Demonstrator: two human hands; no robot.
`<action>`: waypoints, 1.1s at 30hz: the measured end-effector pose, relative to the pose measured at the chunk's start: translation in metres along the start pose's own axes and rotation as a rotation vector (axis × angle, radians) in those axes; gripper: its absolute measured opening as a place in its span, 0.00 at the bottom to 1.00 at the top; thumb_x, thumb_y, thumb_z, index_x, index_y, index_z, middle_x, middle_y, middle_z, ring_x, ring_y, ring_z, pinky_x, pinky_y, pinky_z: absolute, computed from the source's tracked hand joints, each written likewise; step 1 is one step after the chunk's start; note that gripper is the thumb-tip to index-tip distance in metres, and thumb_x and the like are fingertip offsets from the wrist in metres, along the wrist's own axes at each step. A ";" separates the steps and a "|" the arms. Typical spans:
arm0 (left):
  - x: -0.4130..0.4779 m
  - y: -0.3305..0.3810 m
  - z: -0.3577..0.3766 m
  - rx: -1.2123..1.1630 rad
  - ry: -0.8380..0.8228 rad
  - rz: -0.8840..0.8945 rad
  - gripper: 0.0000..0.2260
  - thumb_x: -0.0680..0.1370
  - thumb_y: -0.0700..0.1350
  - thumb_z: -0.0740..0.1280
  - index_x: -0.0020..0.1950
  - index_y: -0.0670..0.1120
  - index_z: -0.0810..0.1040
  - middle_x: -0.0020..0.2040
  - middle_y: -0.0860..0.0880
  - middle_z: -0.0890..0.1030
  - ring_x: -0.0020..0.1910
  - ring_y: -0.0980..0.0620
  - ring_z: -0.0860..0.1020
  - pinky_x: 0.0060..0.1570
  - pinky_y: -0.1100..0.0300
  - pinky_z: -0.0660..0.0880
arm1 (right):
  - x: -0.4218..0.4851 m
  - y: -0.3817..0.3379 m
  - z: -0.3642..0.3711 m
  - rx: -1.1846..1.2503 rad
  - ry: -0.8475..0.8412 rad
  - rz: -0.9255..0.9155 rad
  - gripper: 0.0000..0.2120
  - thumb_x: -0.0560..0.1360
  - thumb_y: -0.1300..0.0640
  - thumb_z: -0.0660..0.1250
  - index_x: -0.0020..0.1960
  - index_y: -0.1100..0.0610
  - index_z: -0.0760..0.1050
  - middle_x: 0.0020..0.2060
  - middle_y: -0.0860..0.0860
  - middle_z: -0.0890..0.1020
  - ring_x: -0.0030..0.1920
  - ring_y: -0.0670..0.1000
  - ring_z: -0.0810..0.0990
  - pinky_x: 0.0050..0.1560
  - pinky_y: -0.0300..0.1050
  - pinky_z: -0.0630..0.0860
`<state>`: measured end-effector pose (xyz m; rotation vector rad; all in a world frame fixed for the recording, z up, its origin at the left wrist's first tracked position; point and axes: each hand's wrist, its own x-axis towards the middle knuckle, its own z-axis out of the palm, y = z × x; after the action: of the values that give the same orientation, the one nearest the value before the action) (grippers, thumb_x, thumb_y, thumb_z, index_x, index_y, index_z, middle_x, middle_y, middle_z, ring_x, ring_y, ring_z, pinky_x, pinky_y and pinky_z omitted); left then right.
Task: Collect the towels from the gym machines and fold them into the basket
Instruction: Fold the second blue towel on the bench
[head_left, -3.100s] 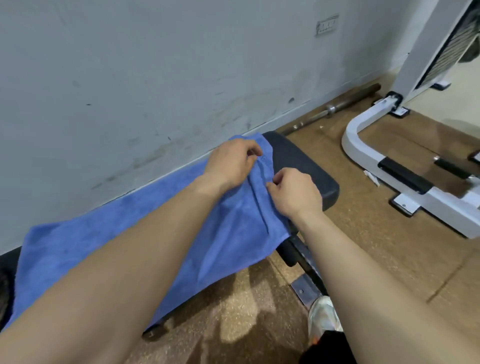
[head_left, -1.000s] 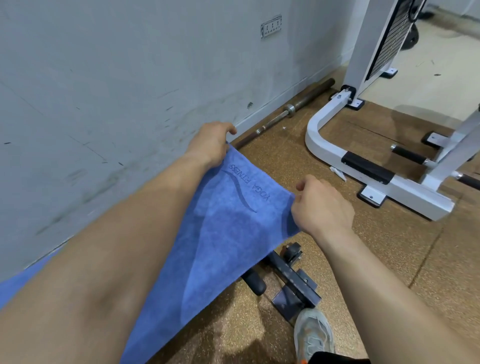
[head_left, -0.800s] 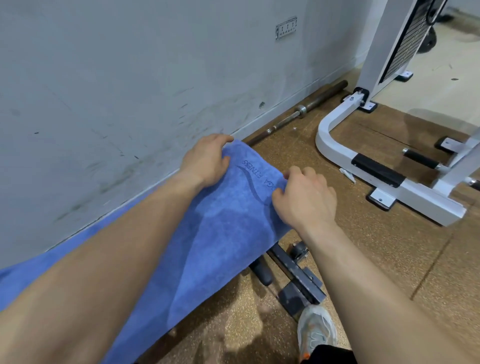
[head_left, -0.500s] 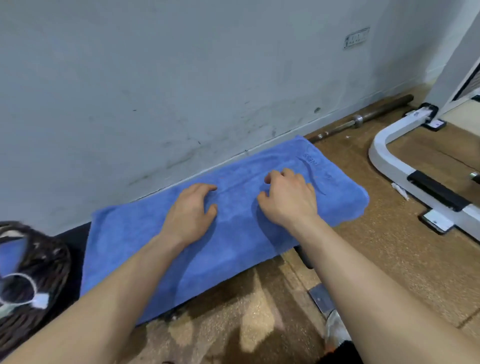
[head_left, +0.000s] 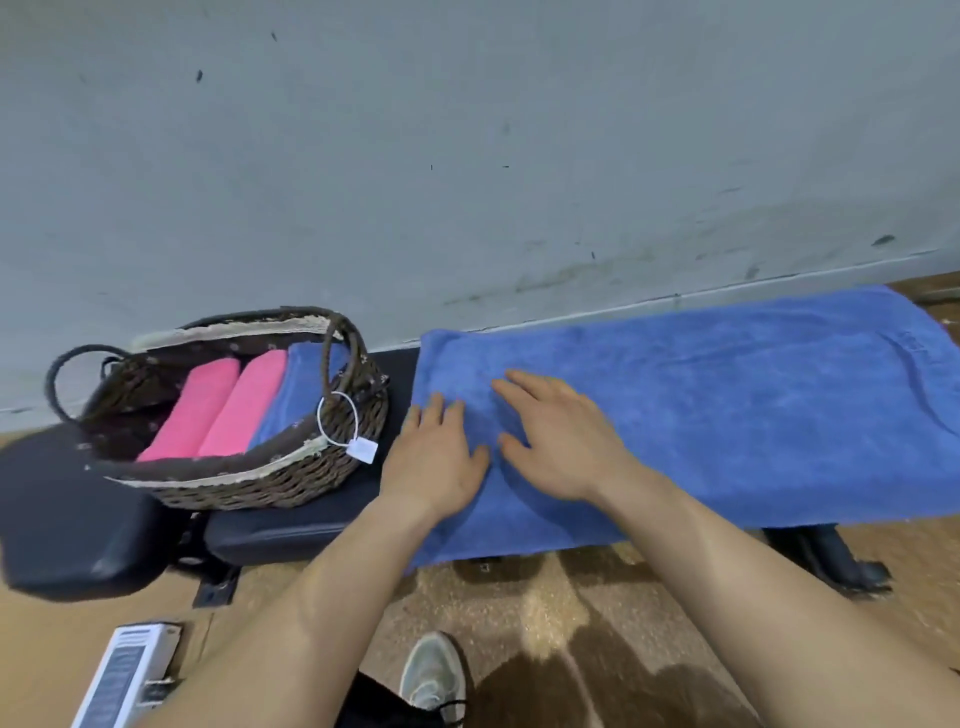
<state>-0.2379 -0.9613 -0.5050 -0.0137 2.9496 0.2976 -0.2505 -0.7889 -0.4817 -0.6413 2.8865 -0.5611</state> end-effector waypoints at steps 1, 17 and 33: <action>0.002 -0.002 -0.001 -0.007 0.025 0.017 0.25 0.79 0.55 0.62 0.74 0.46 0.67 0.76 0.45 0.67 0.74 0.41 0.64 0.71 0.48 0.64 | 0.003 -0.002 0.005 -0.024 -0.025 -0.029 0.33 0.79 0.46 0.61 0.80 0.51 0.57 0.80 0.51 0.58 0.78 0.55 0.59 0.75 0.52 0.61; 0.131 0.003 -0.068 0.231 -0.028 -0.182 0.19 0.76 0.34 0.60 0.66 0.40 0.72 0.65 0.38 0.75 0.64 0.36 0.74 0.60 0.45 0.74 | 0.009 0.015 0.023 -0.112 -0.093 -0.053 0.33 0.79 0.36 0.57 0.80 0.48 0.56 0.80 0.46 0.55 0.78 0.53 0.54 0.75 0.53 0.56; 0.100 0.024 -0.126 -0.539 -0.126 -0.176 0.04 0.78 0.37 0.63 0.45 0.40 0.77 0.33 0.43 0.82 0.25 0.52 0.81 0.32 0.59 0.80 | 0.022 -0.076 0.043 0.011 -0.097 -0.131 0.20 0.83 0.43 0.52 0.74 0.44 0.63 0.55 0.53 0.78 0.54 0.59 0.78 0.42 0.51 0.71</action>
<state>-0.3590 -0.9620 -0.3963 -0.3080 2.6293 1.0088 -0.2320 -0.8764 -0.4930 -0.8368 2.7639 -0.5462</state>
